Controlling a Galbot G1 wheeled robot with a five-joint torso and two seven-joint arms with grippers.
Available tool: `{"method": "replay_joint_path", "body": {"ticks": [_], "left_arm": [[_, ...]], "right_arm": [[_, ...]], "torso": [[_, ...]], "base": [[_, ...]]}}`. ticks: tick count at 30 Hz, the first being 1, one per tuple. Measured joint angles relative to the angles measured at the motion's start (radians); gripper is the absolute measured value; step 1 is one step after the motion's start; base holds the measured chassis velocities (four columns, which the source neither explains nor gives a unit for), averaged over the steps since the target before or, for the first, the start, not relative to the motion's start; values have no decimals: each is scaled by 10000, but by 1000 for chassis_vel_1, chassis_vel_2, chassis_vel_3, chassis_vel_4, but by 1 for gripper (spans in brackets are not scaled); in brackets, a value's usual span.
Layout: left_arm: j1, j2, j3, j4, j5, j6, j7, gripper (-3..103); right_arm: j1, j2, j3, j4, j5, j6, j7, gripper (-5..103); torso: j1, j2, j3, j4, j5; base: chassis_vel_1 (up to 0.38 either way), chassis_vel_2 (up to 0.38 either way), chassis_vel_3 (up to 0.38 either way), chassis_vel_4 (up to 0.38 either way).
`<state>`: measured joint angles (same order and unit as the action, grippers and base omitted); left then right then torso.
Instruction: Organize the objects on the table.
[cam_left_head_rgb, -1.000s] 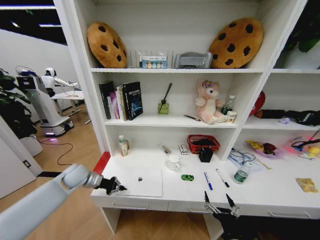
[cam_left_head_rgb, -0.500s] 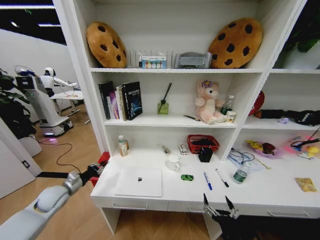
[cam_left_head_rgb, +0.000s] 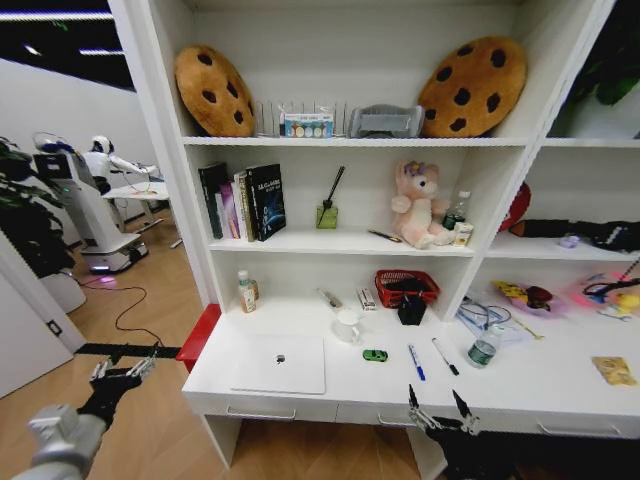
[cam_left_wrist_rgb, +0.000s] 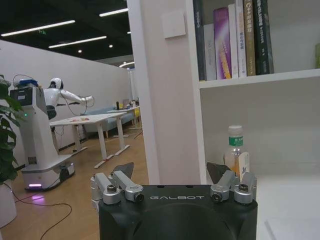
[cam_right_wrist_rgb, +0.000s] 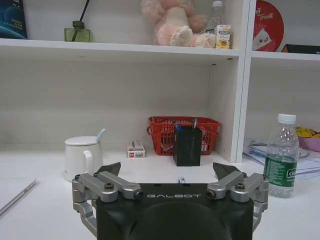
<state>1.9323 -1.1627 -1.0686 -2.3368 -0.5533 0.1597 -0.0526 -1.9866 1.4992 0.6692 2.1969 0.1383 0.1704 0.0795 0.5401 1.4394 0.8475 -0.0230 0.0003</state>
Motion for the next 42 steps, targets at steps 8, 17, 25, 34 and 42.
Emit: {"method": "replay_joint_path", "body": {"ticks": [8, 17, 25, 34, 42], "left_arm": [[167, -715, 644, -1263, 451, 152, -152, 100], [124, -731, 886, -1246, 703, 183, -150, 100], [100, -703, 901, -1213, 703, 183, -143, 100], [90, -688, 907, -1194, 702, 180, -132, 100], [84, -681, 912, -1186, 698, 173, -124, 100]], "right_arm": [[-94, -18, 6, 155, 74, 56, -21, 100], [-183, -238, 150, -34, 287, 365, -165, 100], [771, -1092, 432, -605, 1522, -139, -555, 100], [2474, -3882, 1555, -2674, 3626, -723, -4647, 100], [4700, -6204, 1044, -5298, 4096, -464, -7336, 100]], "torso": [[1, -2, 1, -3, -1], [2, -2, 1, -1, -3], [2, -2, 1, -2, -2], [3, -3, 3, 0, 2], [3, -3, 3, 0, 1]], "base": [[0, 0, 0, 0], [0, 0, 0, 0], [0, 0, 0, 0], [0, 0, 0, 0], [0, 0, 0, 0]]}}
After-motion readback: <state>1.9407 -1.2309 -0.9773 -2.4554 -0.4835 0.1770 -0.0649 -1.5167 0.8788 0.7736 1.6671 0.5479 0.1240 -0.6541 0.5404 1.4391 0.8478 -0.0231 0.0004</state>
